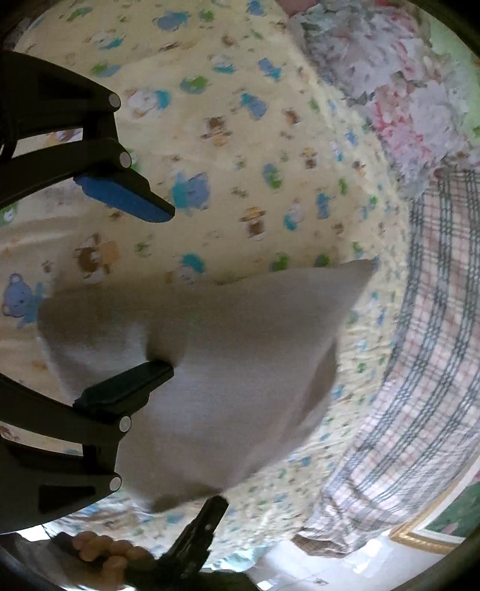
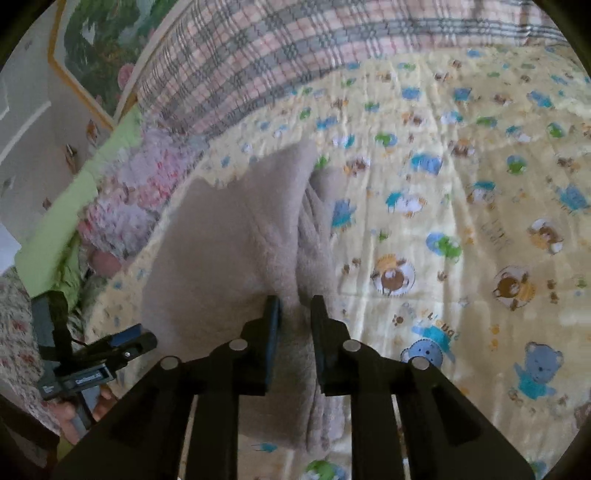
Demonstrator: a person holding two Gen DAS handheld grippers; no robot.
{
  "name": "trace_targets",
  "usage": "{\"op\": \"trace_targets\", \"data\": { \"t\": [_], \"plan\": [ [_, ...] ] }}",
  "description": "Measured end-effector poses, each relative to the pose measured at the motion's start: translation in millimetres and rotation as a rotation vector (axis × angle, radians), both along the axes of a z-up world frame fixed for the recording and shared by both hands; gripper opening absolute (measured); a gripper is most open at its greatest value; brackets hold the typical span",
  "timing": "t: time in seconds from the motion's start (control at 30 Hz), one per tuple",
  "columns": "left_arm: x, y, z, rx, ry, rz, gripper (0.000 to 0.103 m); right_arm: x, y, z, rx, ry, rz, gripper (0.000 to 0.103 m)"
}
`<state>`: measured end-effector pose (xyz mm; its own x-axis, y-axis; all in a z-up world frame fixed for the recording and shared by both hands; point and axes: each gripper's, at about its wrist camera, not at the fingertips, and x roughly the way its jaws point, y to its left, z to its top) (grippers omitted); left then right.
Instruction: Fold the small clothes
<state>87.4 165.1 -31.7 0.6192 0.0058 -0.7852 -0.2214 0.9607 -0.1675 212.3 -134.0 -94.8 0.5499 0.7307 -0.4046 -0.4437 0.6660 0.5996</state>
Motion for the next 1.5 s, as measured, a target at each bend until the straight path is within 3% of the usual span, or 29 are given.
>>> {"op": "trace_targets", "data": {
  "t": [0.13, 0.27, 0.33, 0.43, 0.5, 0.6, 0.87, 1.03, 1.17, 1.27, 1.37, 1.5],
  "plan": [
    [21.5, 11.6, 24.5, 0.005, -0.029, 0.028, 0.077, -0.5, 8.2, 29.1, 0.024, -0.068, 0.016, 0.019],
    [64.0, 14.9, 25.4, 0.03, 0.012, 0.023, 0.077, 20.1, 45.5, 47.0, -0.011, -0.074, 0.079, 0.019],
    [81.9, 13.6, 16.4, 0.063, 0.052, 0.025, 0.077, 33.1, 59.8, 43.1, -0.031, -0.036, 0.09, 0.019],
    [99.6, 12.5, 0.0, 0.121, 0.104, 0.038, 0.077, 54.5, 73.7, 23.4, -0.142, 0.032, 0.06, 0.014],
    [107.0, 11.2, -12.7, 0.152, 0.125, 0.038, 0.079, 66.3, 68.6, 8.1, -0.13, 0.082, 0.045, 0.0],
    [107.7, 13.1, -16.2, 0.138, 0.116, 0.038, 0.079, 73.0, 58.0, -2.0, -0.056, 0.11, 0.048, 0.0],
    [45.2, 15.5, 15.6, 0.083, 0.034, 0.026, 0.077, 29.4, 42.0, 22.3, -0.041, 0.025, 0.076, 0.003],
    [-11.6, 8.5, 10.5, 0.032, 0.036, 0.014, 0.077, -21.9, 23.4, 25.1, -0.024, -0.043, 0.119, 0.003],
    [-40.5, -2.7, -4.0, -0.013, 0.055, -0.004, 0.077, -55.5, 16.2, 5.4, -0.059, -0.058, 0.138, 0.004],
    [-45.0, -13.7, -15.4, 0.008, 0.072, -0.021, 0.077, -61.2, 14.2, -12.2, -0.104, -0.033, 0.122, 0.004],
    [-43.1, -21.6, -29.4, 0.079, 0.096, -0.019, 0.078, -54.1, 12.6, -34.6, -0.197, 0.013, 0.067, 0.003],
    [-42.5, -18.4, -36.7, 0.082, 0.086, -0.007, 0.081, -47.3, 3.8, -42.5, -0.136, 0.023, 0.05, 0.003]
  ]
}}
